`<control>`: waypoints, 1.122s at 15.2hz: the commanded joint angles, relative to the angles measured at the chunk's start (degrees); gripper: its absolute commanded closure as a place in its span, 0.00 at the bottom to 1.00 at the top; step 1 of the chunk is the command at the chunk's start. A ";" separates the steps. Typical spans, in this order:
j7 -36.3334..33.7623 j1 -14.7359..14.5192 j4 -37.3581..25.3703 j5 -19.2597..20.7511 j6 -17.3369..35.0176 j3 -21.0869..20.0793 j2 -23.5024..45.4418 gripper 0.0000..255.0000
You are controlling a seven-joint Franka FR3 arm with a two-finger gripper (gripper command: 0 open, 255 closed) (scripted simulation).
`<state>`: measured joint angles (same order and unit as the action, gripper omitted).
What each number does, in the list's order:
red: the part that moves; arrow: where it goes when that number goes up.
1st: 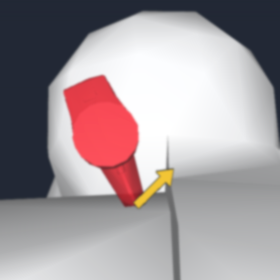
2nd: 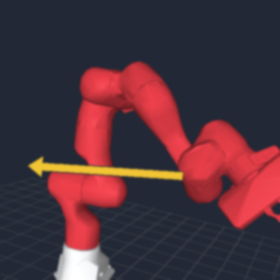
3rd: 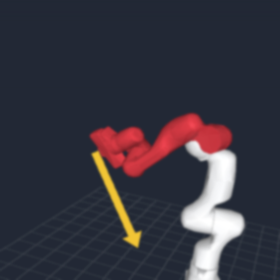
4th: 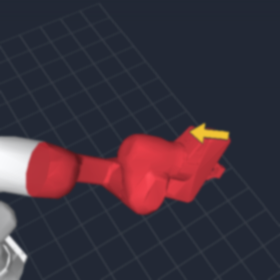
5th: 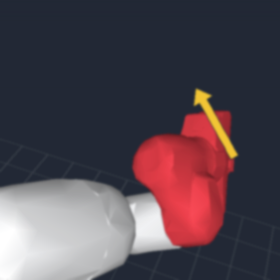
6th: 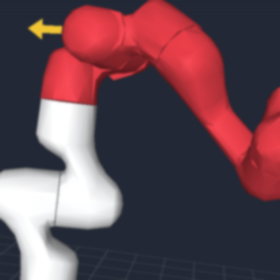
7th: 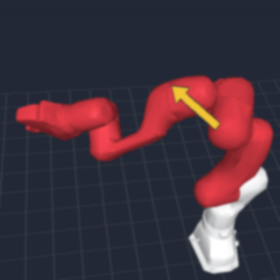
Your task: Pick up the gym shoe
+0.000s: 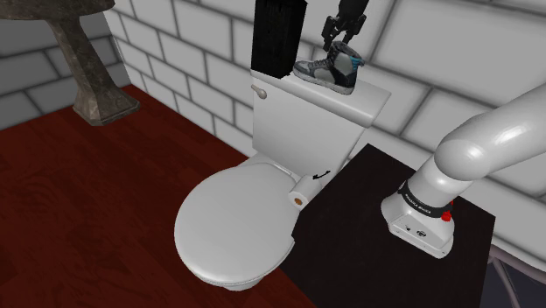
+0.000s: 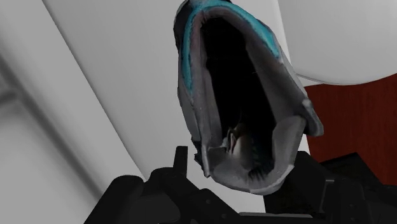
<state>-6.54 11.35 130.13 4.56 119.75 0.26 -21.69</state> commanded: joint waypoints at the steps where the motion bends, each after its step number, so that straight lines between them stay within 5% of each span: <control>1: 0.01 0.01 0.09 0.01 -0.03 0.02 0.04 1.00; 6: -0.05 0.00 0.02 0.00 -0.03 -0.03 0.11 1.00; 17: 0.53 -0.08 -8.10 -0.30 -8.54 -0.09 -0.28 1.00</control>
<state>-5.99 11.29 123.06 4.28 111.94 0.23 -22.16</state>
